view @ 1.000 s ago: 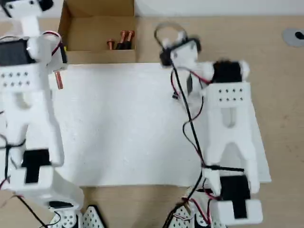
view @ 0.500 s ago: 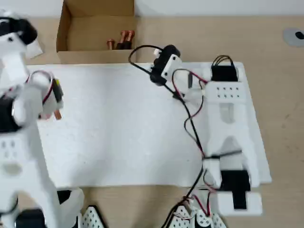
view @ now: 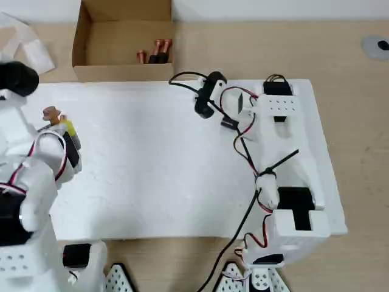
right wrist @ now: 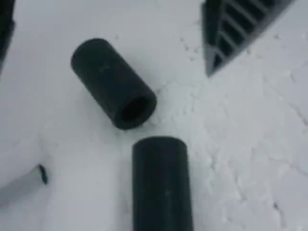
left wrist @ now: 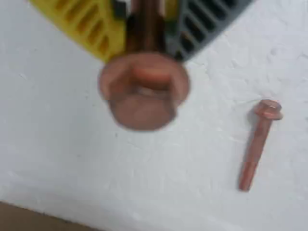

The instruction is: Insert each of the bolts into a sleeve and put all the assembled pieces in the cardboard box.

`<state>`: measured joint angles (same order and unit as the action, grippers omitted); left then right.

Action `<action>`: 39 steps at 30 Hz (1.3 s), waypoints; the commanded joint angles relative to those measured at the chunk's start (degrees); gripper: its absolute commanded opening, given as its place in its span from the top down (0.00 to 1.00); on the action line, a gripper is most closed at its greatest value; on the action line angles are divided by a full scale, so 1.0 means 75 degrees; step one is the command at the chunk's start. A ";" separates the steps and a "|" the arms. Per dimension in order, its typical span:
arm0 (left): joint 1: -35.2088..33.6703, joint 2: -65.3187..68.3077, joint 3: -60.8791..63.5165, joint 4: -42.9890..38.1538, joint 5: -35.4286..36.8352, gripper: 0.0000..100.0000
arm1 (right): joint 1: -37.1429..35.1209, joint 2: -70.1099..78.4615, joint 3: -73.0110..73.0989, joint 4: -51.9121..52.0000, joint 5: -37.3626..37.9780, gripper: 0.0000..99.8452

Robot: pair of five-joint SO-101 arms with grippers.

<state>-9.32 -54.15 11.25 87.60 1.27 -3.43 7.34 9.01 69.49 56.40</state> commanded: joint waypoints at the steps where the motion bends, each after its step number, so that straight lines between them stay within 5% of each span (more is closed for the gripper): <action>1: -0.0082 -0.0416 0.0199 -0.0399 -0.0012 0.99 | -0.0229 -0.0041 -0.0006 -0.0105 0.0082 0.68; 22: -0.0082 -0.0475 0.0234 -0.0422 -0.0023 0.99 | -0.0627 0.2338 -0.1506 -0.0176 0.0047 0.68; 32: -0.0082 -0.0475 0.0258 -0.0422 -0.0117 0.99 | -0.0639 0.4343 -0.3921 0.1371 0.0070 0.69; 39: -0.0082 -0.0510 0.0258 -0.0422 -0.0434 0.99 | -0.0674 0.5070 -0.5222 0.2661 0.0070 0.85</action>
<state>-9.32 -57.49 13.36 86.02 -1.45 -8.44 42.24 -27.74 85.85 56.40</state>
